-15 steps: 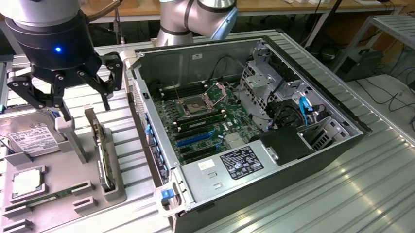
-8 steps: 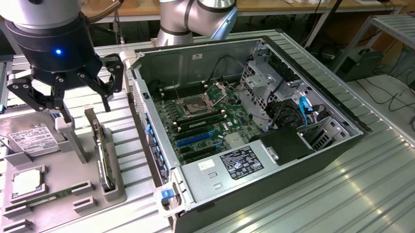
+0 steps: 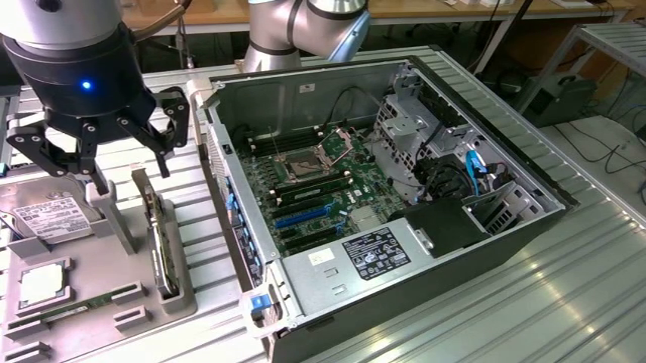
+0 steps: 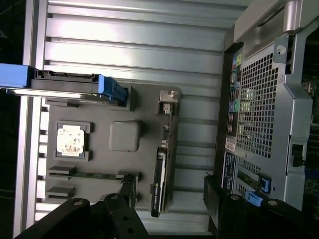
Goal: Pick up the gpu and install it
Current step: 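Pick up the gpu and move the gpu toward the slot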
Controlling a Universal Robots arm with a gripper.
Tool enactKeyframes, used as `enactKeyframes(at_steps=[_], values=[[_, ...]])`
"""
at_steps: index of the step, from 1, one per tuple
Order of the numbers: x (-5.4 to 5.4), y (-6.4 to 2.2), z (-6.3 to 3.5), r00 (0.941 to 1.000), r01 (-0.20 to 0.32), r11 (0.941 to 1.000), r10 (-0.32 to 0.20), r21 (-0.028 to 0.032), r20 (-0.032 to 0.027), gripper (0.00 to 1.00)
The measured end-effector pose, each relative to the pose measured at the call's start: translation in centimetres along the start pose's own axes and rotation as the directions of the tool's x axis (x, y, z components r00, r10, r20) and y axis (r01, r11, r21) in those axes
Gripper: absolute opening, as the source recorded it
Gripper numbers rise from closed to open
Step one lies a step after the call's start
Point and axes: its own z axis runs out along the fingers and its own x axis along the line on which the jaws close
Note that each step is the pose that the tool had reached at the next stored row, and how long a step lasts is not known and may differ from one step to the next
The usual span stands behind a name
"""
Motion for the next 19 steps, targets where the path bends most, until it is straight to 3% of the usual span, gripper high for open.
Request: enactKeyframes(at_steps=[19], values=[[0.5, -0.56, 1.49, 1.0, 0.0, 1.0, 0.0, -0.0001, 0.0004, 0.66]])
